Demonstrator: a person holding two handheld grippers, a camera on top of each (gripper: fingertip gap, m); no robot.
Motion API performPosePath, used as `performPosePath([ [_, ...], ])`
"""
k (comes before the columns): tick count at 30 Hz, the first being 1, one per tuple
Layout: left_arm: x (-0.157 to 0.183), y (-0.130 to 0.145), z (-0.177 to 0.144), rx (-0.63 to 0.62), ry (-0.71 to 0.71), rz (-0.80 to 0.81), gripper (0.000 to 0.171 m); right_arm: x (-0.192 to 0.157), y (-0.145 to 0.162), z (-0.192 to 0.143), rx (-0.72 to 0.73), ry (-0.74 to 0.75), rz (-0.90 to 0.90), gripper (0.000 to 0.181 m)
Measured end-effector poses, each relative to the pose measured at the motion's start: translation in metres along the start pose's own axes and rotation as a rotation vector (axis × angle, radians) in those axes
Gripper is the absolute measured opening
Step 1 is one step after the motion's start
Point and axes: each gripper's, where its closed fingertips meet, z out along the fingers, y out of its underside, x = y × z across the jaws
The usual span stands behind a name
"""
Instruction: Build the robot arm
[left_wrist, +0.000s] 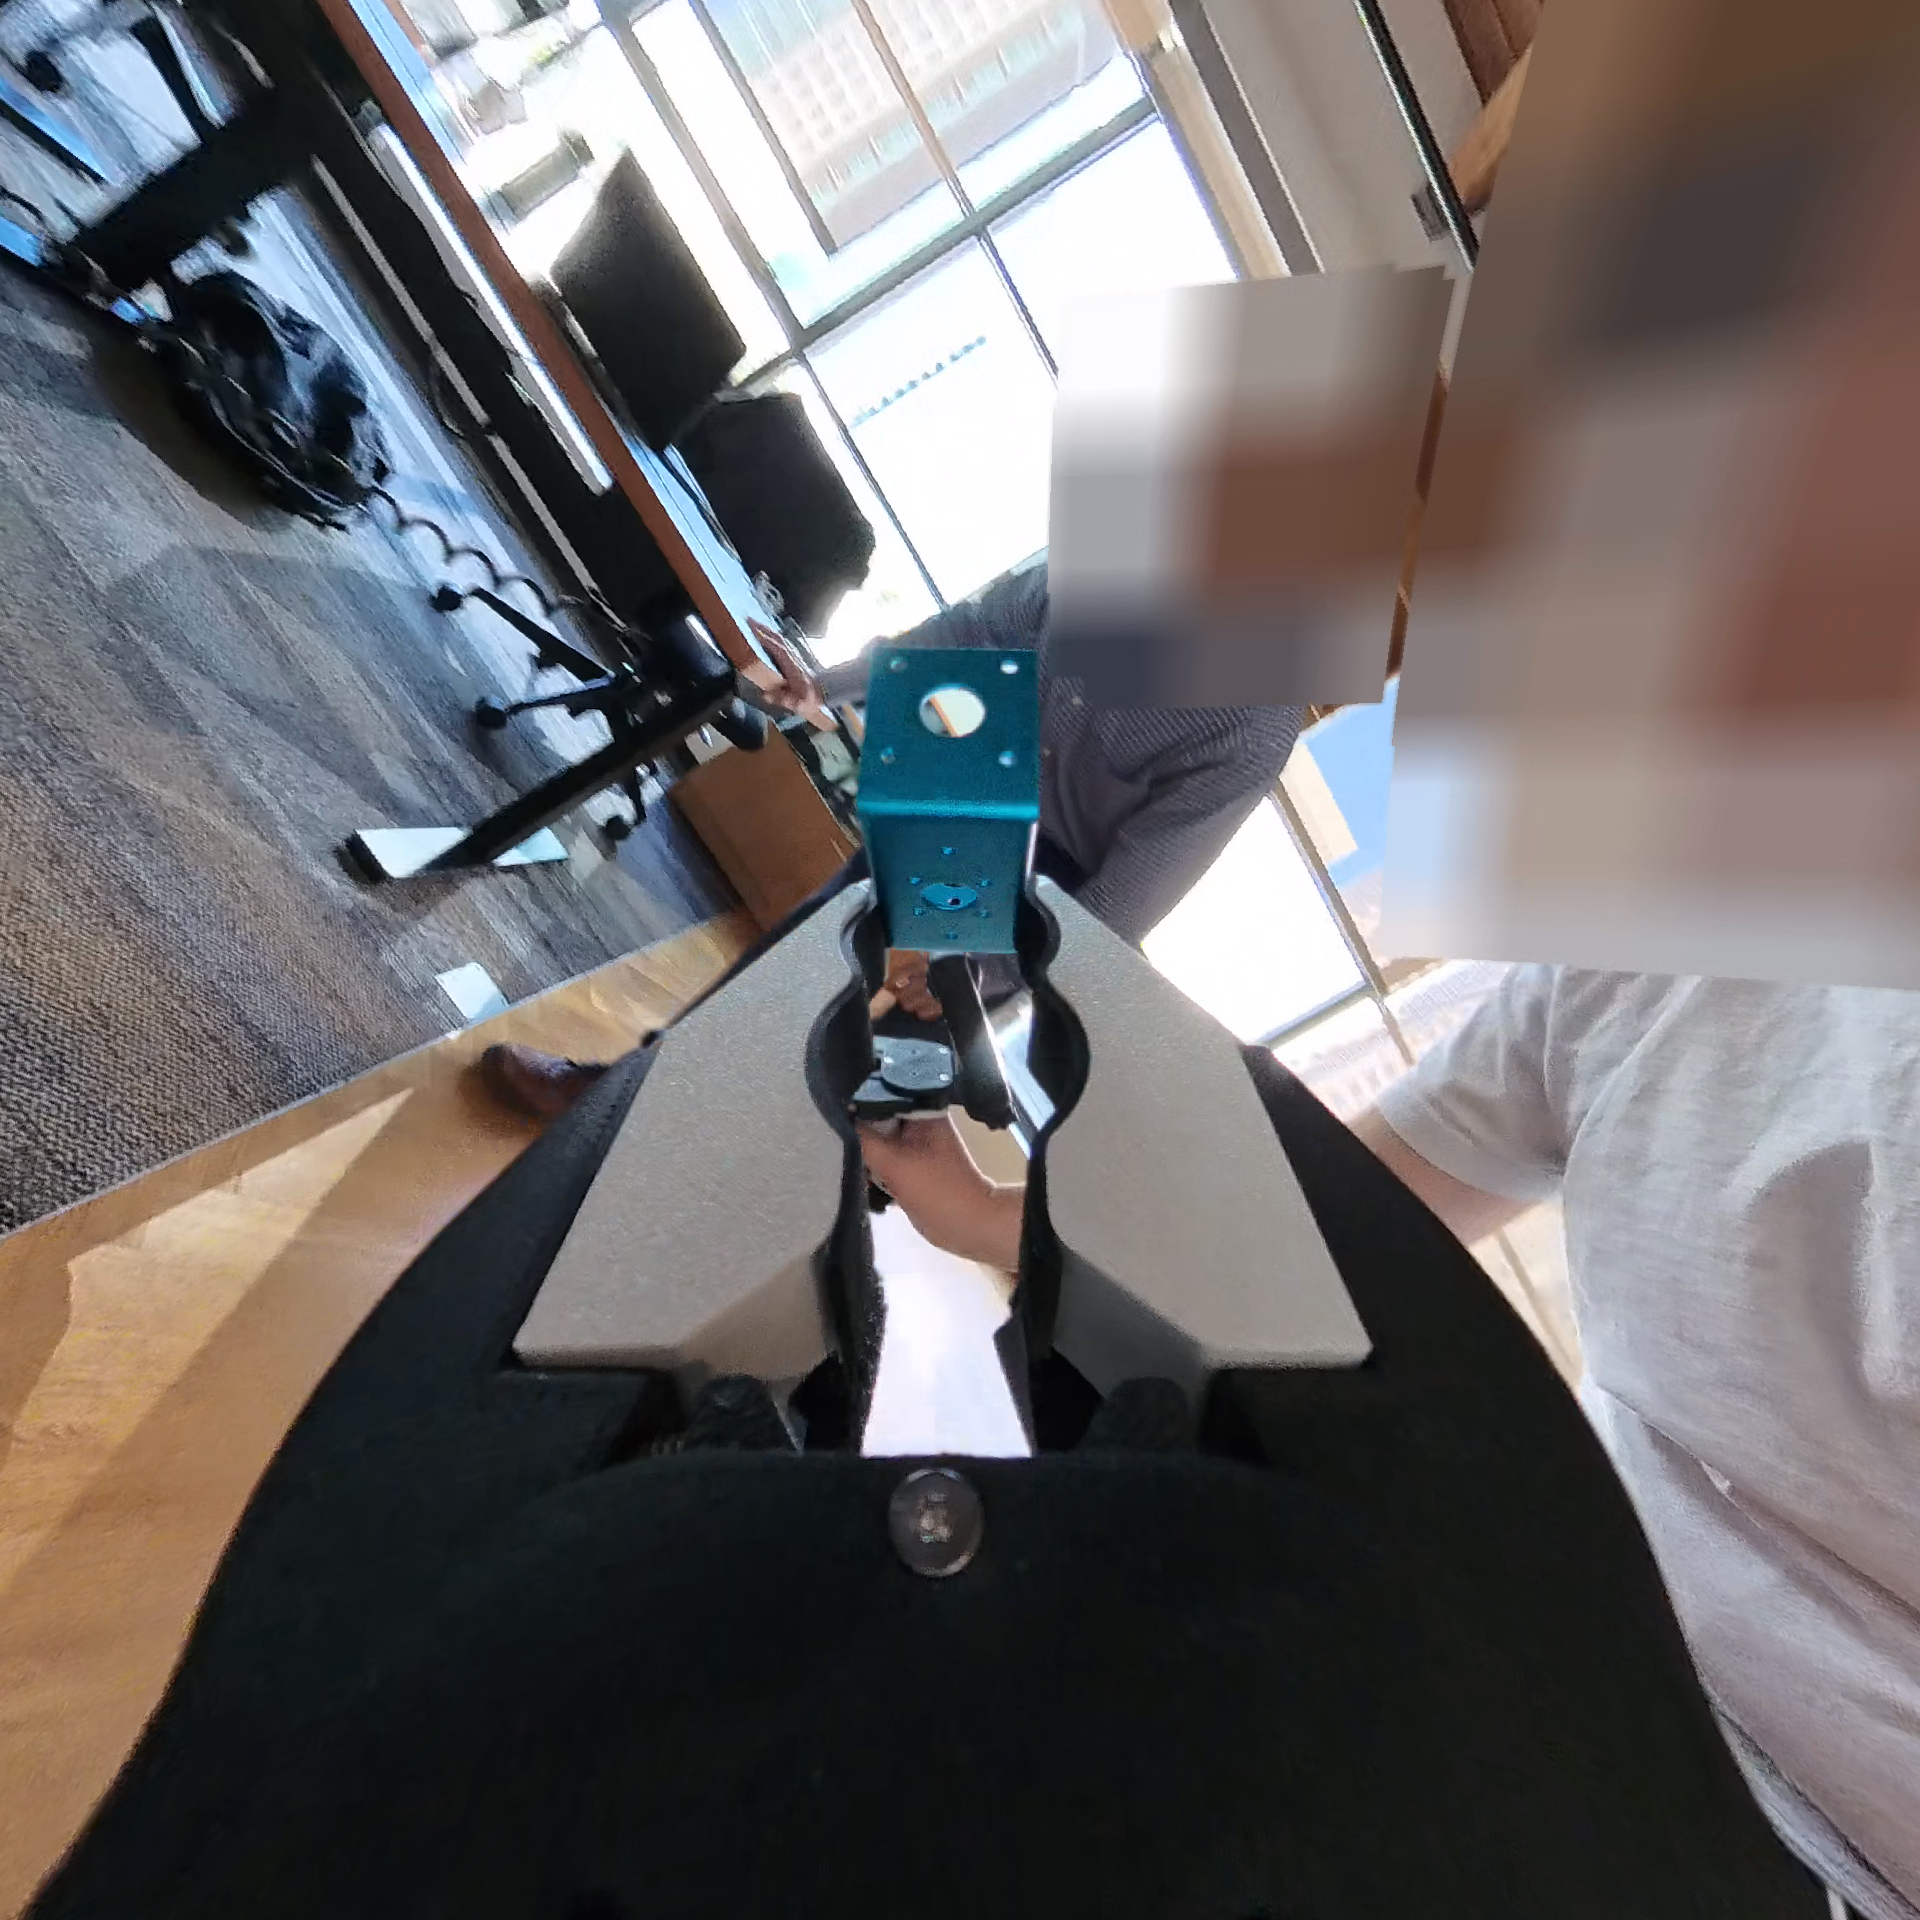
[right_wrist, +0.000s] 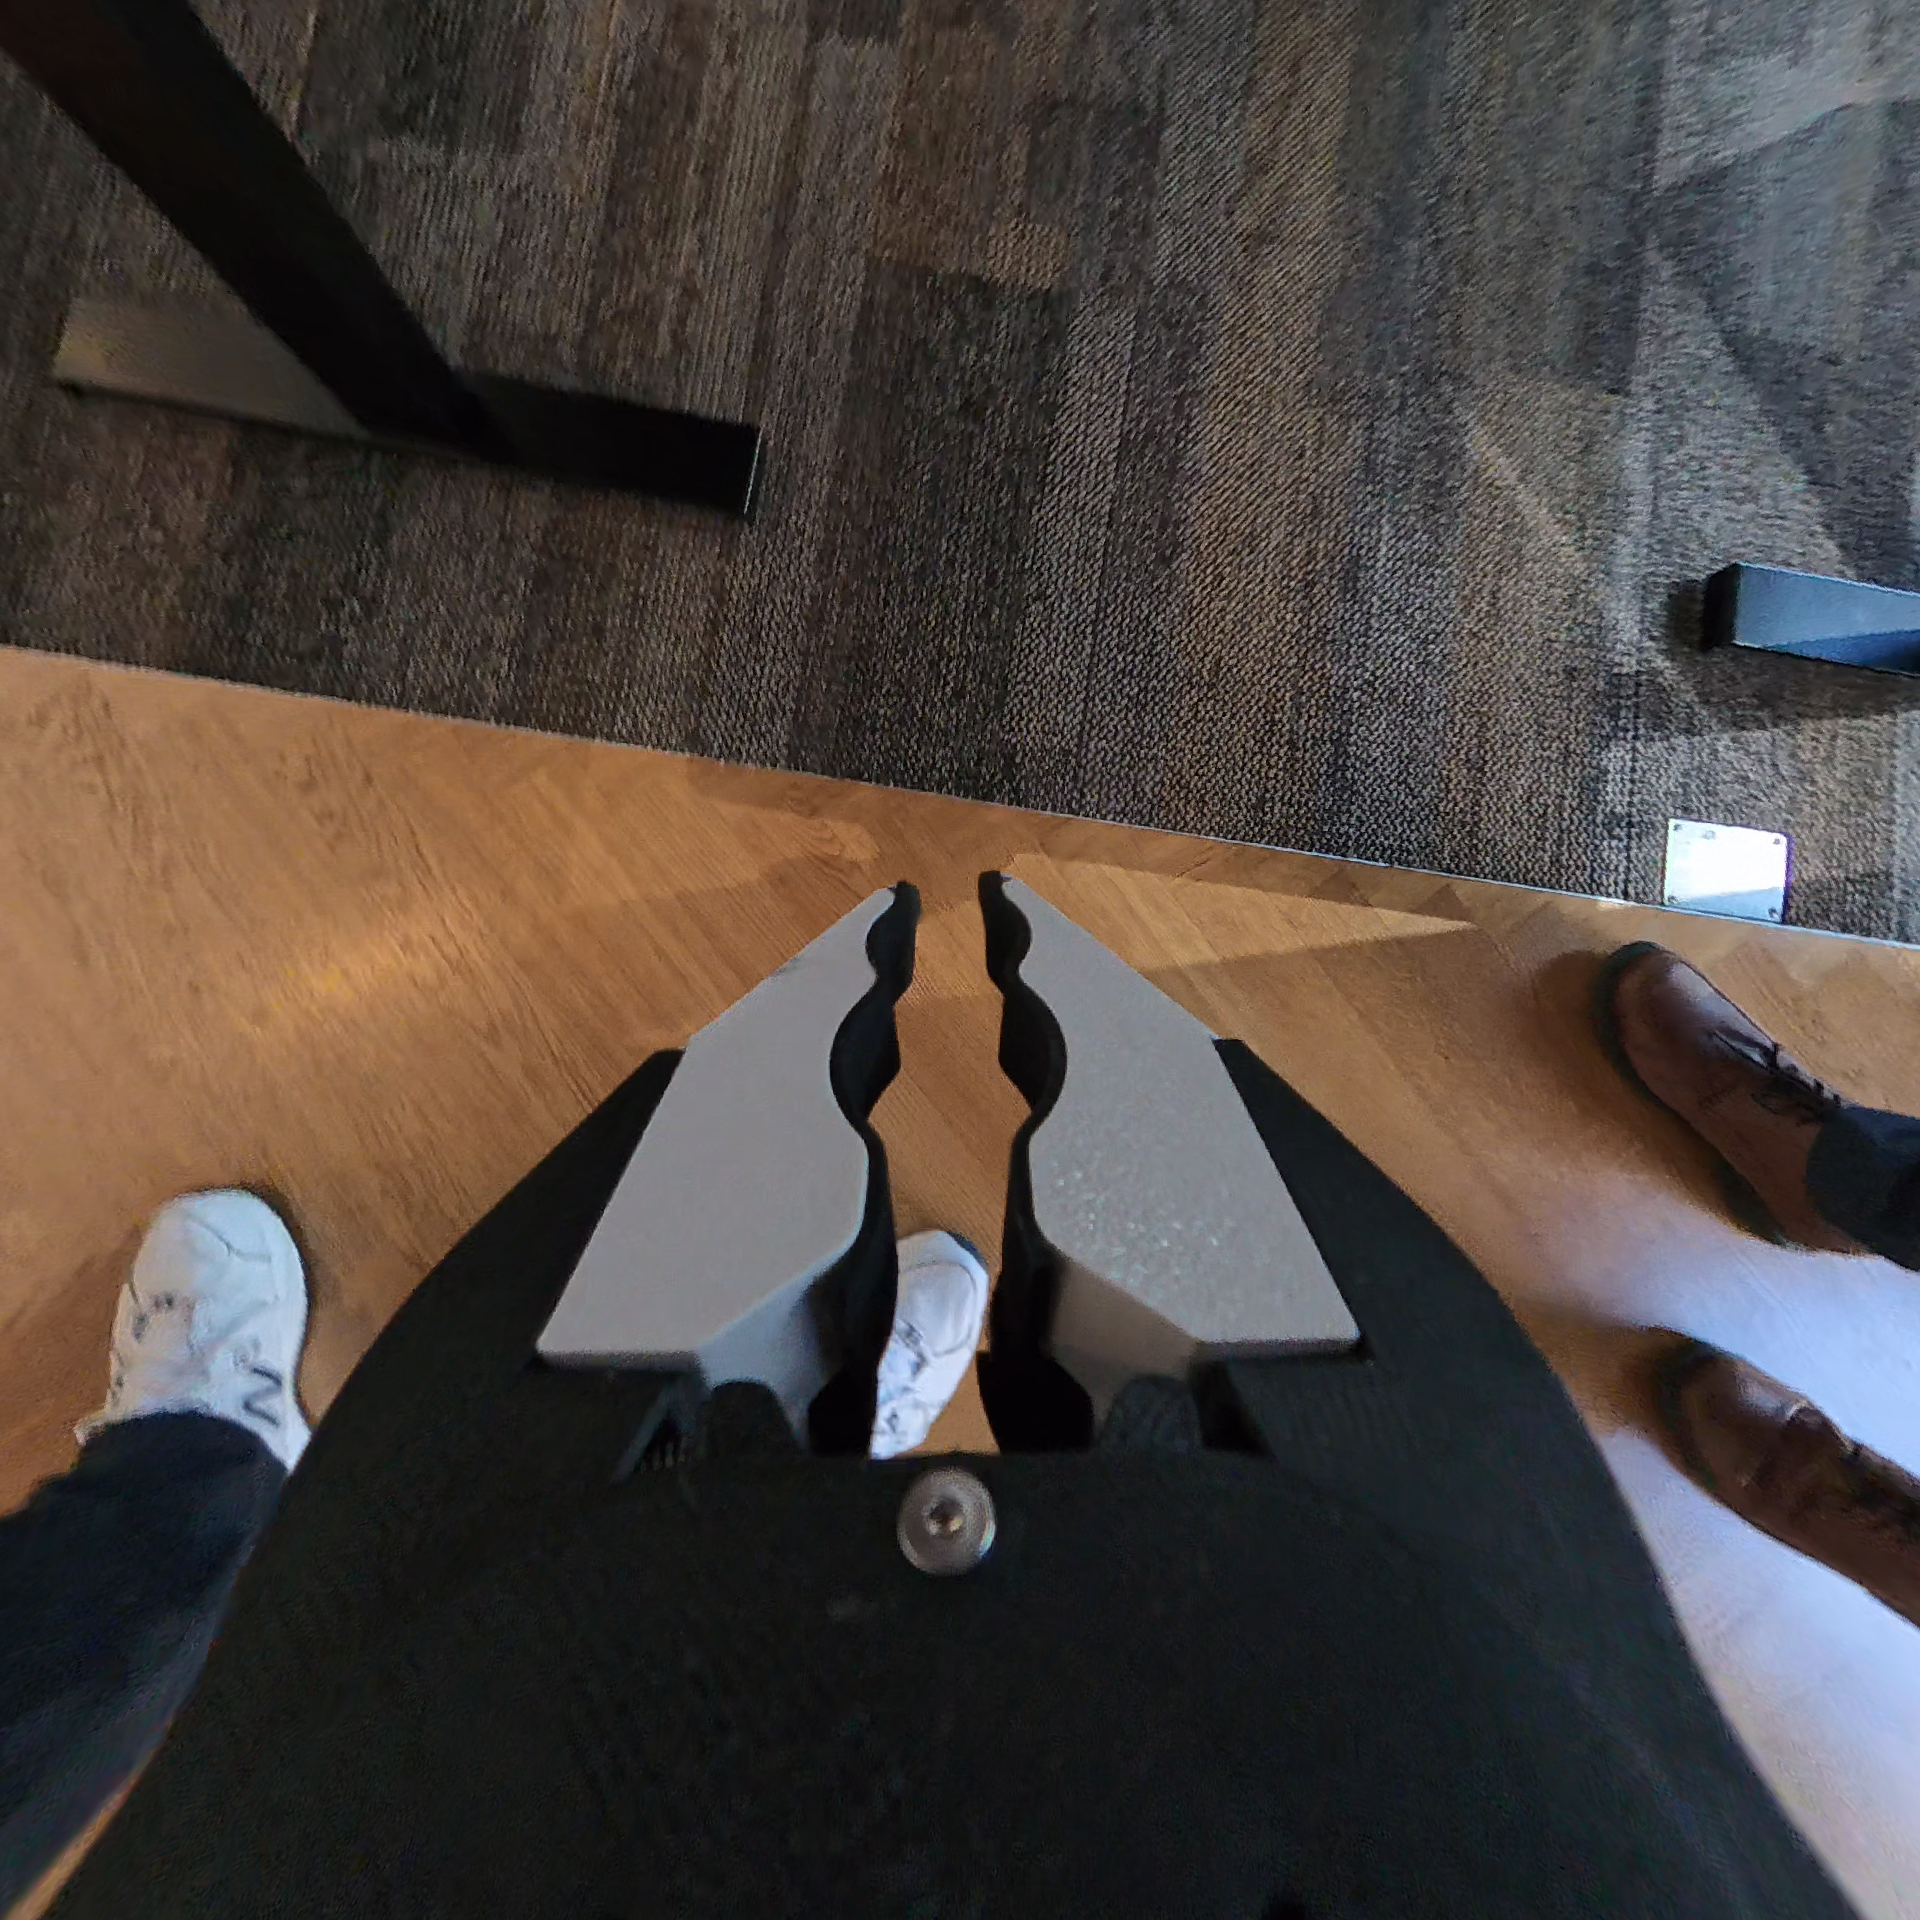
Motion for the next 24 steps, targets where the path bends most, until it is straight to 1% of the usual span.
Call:
performPosePath([
  [4, 0.013, -0.009, -0.022, -0.115, 0.082, -0.016, 0.023, -0.048, -0.009, -0.021, 0.059, 0.079, 0.087, 0.012],
  [6, 0.025, -0.014, -0.028, -0.165, 0.132, -0.021, 0.023, -0.077, -0.011, -0.027, 0.079, 0.091, 0.132, 0.012],
  [8, 0.033, -0.017, -0.032, -0.207, 0.157, -0.015, 0.023, -0.107, -0.008, -0.03, 0.067, 0.092, 0.156, 0.013],
  [11, 0.041, -0.021, -0.033, -0.231, 0.186, -0.007, 0.023, -0.147, -0.01, -0.034, 0.063, 0.06, 0.187, 0.013],
  [14, 0.044, -0.022, -0.03, -0.217, 0.203, -0.002, 0.023, -0.176, -0.016, -0.037, 0.07, 0.021, 0.182, 0.014],
  [16, 0.044, -0.023, -0.027, -0.193, 0.208, -0.008, 0.023, -0.188, -0.018, -0.039, 0.068, -0.004, 0.166, 0.014],
  [18, 0.045, -0.023, -0.025, -0.171, 0.217, -0.021, 0.023, -0.192, -0.021, -0.042, 0.078, -0.016, 0.142, 0.015],
  [21, 0.047, -0.023, -0.02, -0.163, 0.227, -0.035, 0.023, -0.189, -0.021, -0.045, 0.091, -0.025, 0.127, 0.015],
  [24, 0.05, -0.02, -0.013, -0.194, 0.221, -0.023, 0.023, -0.177, -0.017, -0.047, 0.087, -0.019, 0.128, 0.015],
])
